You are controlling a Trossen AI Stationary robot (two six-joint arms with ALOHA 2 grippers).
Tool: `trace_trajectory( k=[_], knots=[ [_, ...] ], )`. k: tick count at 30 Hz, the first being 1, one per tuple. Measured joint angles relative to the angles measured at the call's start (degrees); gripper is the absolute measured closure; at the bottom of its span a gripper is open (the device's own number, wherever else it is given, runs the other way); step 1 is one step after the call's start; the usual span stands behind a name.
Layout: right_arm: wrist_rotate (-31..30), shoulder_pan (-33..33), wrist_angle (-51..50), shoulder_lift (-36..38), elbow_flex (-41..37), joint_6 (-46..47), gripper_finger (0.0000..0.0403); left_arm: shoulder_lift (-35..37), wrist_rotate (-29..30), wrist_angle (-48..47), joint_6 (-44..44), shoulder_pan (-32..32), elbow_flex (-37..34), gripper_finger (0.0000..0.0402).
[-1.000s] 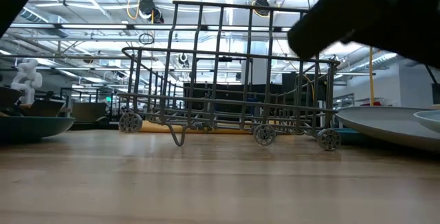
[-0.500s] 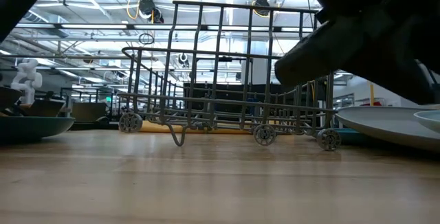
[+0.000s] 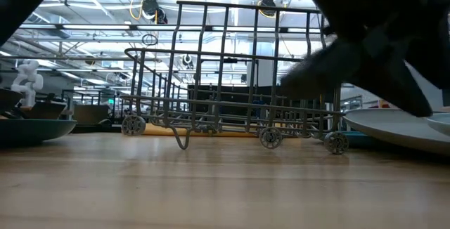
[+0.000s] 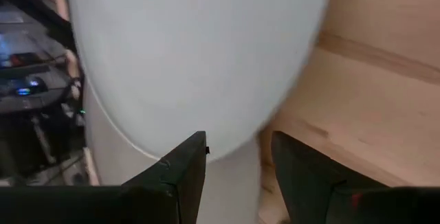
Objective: Sort dishes
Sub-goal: Put the light blue plate into the dish rack
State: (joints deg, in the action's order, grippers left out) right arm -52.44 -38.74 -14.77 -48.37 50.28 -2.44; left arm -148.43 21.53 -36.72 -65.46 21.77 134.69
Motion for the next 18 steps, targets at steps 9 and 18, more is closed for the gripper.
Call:
trace_trajectory(
  k=[9,18],
  knots=[
    [0.07,0.00,-0.12,-0.12,0.02,0.39,0.0238,-0.19,-2.39,0.41,-1.32,-0.74,-0.11,0.0236],
    [0.08,0.00,-0.12,-0.12,0.01,0.42,0.0238,-1.34,-7.33,1.78,-1.47,-1.26,-0.10,0.0236]
  ],
)
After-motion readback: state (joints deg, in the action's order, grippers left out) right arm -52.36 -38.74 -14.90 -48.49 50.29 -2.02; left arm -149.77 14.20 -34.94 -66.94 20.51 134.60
